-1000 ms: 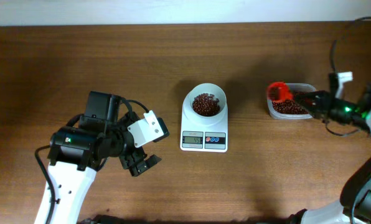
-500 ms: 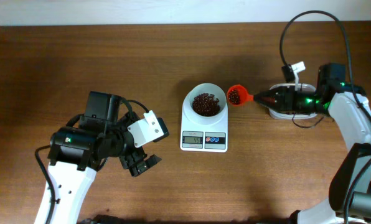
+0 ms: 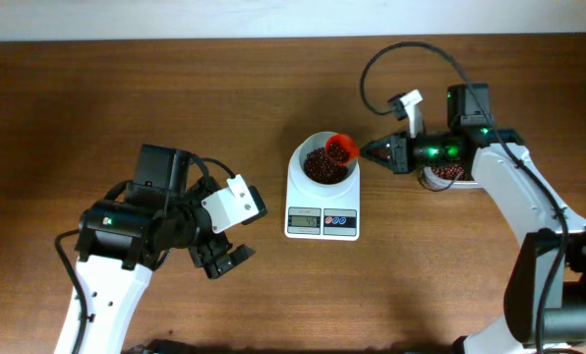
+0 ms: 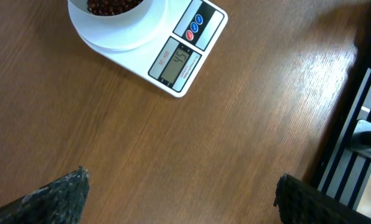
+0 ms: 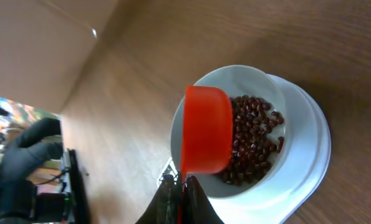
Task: Scoop and weigh 50g on scale
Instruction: 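Tilt the scoop to add a few beans into the bowl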
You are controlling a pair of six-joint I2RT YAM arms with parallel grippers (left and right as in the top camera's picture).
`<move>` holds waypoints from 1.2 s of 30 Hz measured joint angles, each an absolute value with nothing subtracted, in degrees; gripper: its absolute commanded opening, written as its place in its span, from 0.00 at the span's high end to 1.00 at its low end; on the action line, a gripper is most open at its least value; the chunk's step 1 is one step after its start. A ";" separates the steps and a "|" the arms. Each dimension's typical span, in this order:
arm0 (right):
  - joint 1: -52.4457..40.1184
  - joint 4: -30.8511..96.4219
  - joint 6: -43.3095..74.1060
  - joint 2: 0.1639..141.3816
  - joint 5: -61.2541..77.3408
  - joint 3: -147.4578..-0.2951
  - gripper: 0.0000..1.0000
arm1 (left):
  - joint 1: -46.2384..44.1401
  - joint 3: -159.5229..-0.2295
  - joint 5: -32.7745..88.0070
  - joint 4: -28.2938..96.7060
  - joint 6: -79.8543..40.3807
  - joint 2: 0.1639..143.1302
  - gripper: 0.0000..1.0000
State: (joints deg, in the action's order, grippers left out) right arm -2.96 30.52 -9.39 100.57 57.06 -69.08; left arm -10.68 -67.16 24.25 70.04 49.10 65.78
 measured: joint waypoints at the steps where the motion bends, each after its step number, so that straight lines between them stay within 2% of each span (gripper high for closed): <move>1: -3.88 30.24 -9.41 100.57 55.48 -69.08 0.96 | -10.68 -67.16 24.25 70.04 49.10 65.78 0.01; 22: -6.15 26.98 -8.14 100.57 48.88 -69.08 0.96 | -10.68 -67.16 24.25 70.04 49.10 65.78 0.01; 36: -6.15 26.33 -8.10 100.57 51.27 -69.08 0.96 | -10.68 -67.16 24.23 70.04 49.10 65.78 0.01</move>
